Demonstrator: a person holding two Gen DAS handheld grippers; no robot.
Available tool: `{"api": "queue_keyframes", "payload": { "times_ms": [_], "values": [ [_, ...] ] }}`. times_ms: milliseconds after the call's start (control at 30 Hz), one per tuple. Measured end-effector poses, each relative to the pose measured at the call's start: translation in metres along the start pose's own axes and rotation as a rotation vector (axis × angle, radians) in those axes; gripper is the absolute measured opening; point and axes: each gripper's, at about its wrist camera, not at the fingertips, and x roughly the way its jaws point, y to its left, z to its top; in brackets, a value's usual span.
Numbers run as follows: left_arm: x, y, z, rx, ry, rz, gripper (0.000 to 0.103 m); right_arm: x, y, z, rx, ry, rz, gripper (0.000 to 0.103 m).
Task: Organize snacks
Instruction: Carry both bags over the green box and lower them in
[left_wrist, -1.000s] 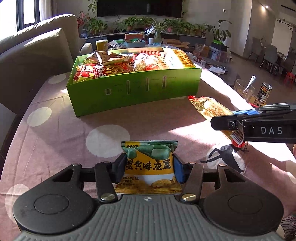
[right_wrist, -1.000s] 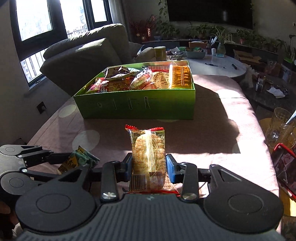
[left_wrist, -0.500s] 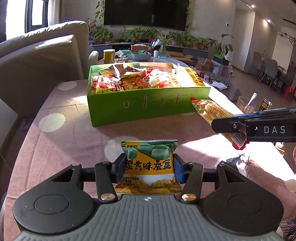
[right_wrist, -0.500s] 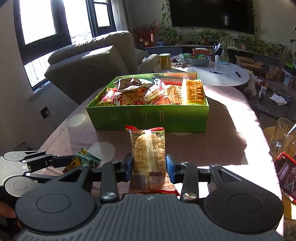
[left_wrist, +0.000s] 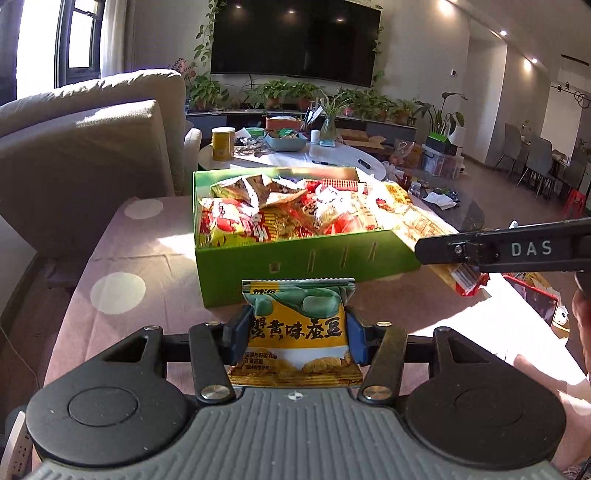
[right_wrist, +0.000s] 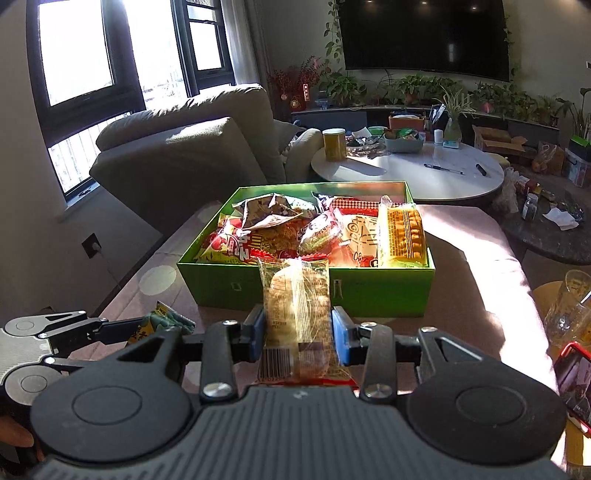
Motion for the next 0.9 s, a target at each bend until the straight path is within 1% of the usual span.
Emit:
{"api": "queue_keyframes", "payload": {
  "times_ms": [267,433,700,900],
  "values": [
    [0.012,-0.001,0.026,0.024,-0.034,-0.016,0.049,0.011,-0.008,0.015,0.025,-0.017,-0.005,0.073],
    [0.026,0.002,0.043,0.014,-0.042,-0.012,0.049,0.017,-0.015,0.027,0.049,-0.036,-0.005,0.073],
    [0.054,0.006,0.076,0.022,-0.056,0.0,0.049,0.036,-0.019,0.05,0.055,-0.053,0.003,0.073],
    [0.083,0.014,0.101,-0.003,-0.07,0.018,0.049,0.052,-0.024,0.069,0.08,-0.073,0.013,0.073]
  ]
}}
